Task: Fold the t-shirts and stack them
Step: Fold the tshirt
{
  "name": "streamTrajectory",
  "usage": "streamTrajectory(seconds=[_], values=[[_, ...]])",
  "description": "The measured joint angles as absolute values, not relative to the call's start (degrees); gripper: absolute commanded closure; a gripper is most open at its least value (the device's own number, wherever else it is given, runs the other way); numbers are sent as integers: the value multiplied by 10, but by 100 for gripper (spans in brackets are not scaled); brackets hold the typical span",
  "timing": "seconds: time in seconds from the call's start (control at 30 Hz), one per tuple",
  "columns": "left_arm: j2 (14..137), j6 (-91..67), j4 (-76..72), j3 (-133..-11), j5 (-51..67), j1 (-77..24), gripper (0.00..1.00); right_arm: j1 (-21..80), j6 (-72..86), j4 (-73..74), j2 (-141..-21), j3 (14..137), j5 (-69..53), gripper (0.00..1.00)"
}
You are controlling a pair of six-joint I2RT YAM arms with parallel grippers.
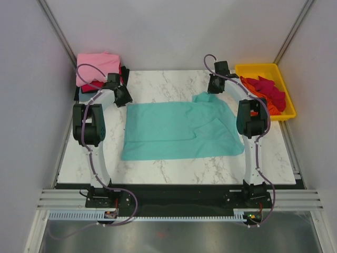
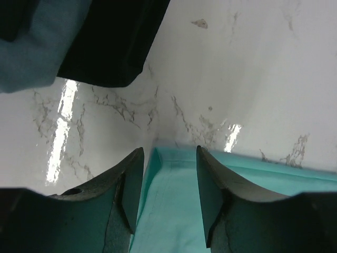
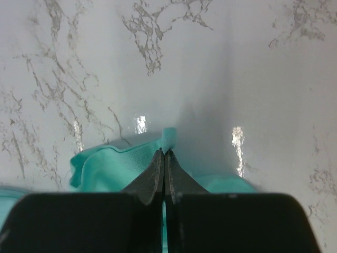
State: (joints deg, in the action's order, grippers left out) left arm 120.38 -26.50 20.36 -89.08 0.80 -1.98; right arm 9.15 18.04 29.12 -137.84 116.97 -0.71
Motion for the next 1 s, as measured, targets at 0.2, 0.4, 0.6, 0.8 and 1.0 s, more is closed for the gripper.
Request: streamTrajectory(seconds=[0.2, 0.4, 0.6, 0.8, 1.0], values=[[1235, -261, 209, -913, 2, -20, 53, 90, 185, 281, -1363, 1166, -19, 100], [1235, -261, 209, -916, 1, -20, 56, 87, 189, 278, -1363, 1166, -23, 100], [1235, -261, 208, -907, 1, -20, 56, 83, 192, 278, -1363, 1166, -28, 100], [1235, -262, 200, -902, 1, -20, 60, 77, 193, 278, -1363, 1166, -29, 100], [1235, -264, 197, -899, 0, -20, 72, 72, 194, 278, -1363, 1166, -30, 100]])
